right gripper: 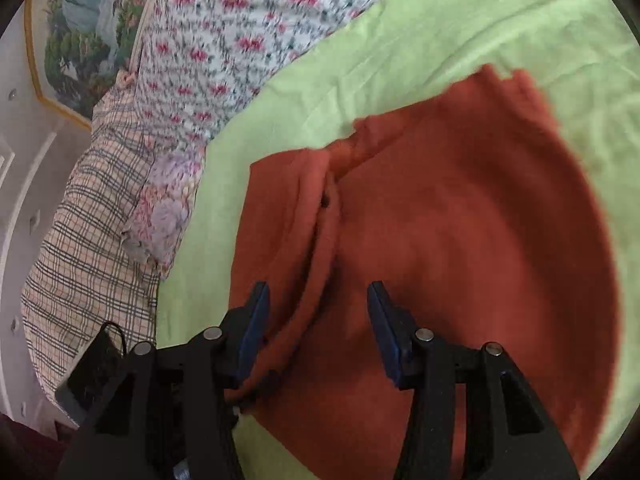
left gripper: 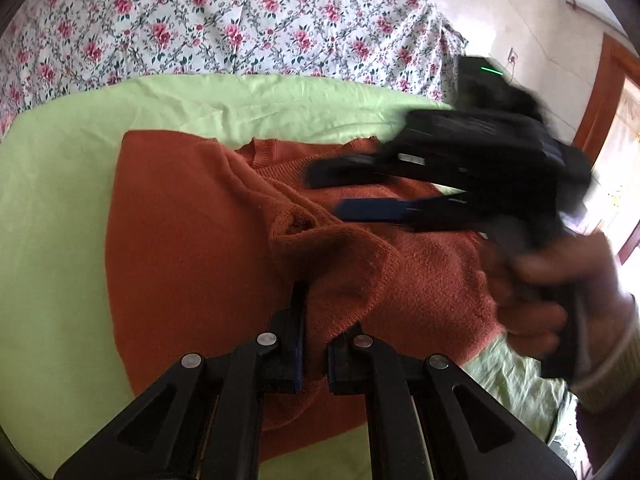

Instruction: Fold small clothes

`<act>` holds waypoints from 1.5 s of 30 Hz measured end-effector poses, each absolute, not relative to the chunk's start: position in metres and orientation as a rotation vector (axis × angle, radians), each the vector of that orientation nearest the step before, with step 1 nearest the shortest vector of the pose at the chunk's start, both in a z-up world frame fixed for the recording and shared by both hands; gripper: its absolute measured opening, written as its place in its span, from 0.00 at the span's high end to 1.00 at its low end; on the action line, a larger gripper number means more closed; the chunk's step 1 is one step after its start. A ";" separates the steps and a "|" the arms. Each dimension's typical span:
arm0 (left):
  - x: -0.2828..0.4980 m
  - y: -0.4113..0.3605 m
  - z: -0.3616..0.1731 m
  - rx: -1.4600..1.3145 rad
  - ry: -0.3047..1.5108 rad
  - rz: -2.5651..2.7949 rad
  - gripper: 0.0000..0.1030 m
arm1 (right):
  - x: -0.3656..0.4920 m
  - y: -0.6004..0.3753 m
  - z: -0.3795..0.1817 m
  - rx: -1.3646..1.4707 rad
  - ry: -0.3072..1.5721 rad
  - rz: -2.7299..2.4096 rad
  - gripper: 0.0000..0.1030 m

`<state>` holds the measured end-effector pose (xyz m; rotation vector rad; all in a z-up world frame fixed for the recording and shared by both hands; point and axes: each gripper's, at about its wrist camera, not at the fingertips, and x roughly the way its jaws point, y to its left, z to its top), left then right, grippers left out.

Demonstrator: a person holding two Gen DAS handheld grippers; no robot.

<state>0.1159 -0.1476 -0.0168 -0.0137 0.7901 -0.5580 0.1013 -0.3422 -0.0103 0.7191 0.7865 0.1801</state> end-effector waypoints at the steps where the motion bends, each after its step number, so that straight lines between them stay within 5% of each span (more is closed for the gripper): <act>1: 0.115 -0.147 -0.016 -0.015 0.787 -0.560 0.94 | 0.115 -0.336 -0.012 0.714 0.805 0.205 0.41; 6: 0.112 -0.142 -0.012 -0.004 0.785 -0.566 0.94 | 0.178 -0.307 -0.021 0.670 0.906 0.264 0.42; 7: 0.110 -0.142 -0.010 0.005 0.778 -0.565 0.94 | 0.188 -0.302 -0.020 0.653 0.911 0.262 0.51; 8: 0.107 -0.143 -0.007 0.011 0.770 -0.565 0.94 | 0.193 -0.301 -0.019 0.640 0.912 0.258 0.81; 9: 0.105 -0.144 -0.002 0.016 0.761 -0.570 0.94 | 0.196 -0.299 -0.016 0.619 0.914 0.245 0.86; 18: 0.096 -0.221 0.014 0.049 0.791 -0.750 0.93 | 0.119 -0.339 0.053 0.491 0.728 0.196 0.87; 38: 0.087 -0.281 0.000 0.067 0.817 -0.848 0.93 | 0.054 -0.416 0.018 0.534 0.707 0.004 0.87; 45: 0.095 -0.278 -0.023 0.054 0.928 -0.892 0.77 | 0.054 -0.420 -0.009 0.490 0.777 -0.081 0.86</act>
